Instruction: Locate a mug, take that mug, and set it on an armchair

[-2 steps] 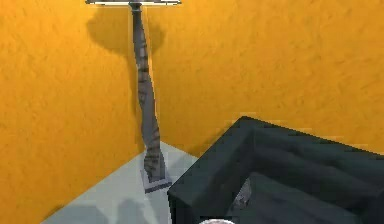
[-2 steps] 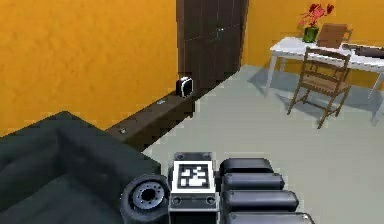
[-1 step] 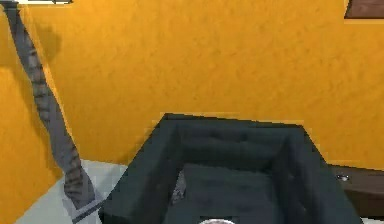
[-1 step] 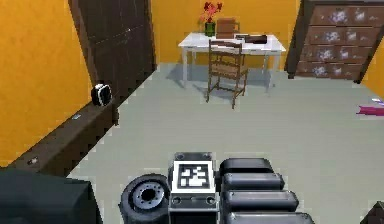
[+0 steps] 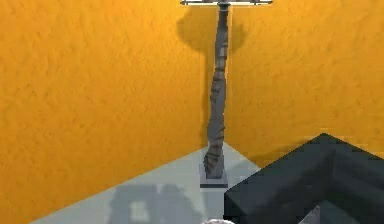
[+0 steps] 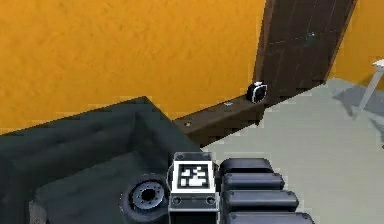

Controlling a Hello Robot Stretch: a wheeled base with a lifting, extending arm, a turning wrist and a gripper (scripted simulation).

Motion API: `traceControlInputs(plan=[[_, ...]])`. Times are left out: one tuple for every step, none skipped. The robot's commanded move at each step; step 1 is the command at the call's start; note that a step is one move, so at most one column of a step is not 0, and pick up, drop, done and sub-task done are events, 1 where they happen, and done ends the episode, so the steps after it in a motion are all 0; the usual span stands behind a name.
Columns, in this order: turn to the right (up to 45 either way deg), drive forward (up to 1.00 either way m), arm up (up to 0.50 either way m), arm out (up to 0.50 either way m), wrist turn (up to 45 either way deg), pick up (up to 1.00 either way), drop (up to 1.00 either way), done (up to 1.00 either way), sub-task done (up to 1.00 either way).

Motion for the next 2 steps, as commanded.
traceControlInputs(plan=[[-15.0, 0.0, 0.0, 0.0, 0.0, 0.0, 0.0, 0.0, 0.0], [0.0, 0.0, 0.0, 0.48, 0.0, 0.0, 0.0, 0.0, 0.0]])
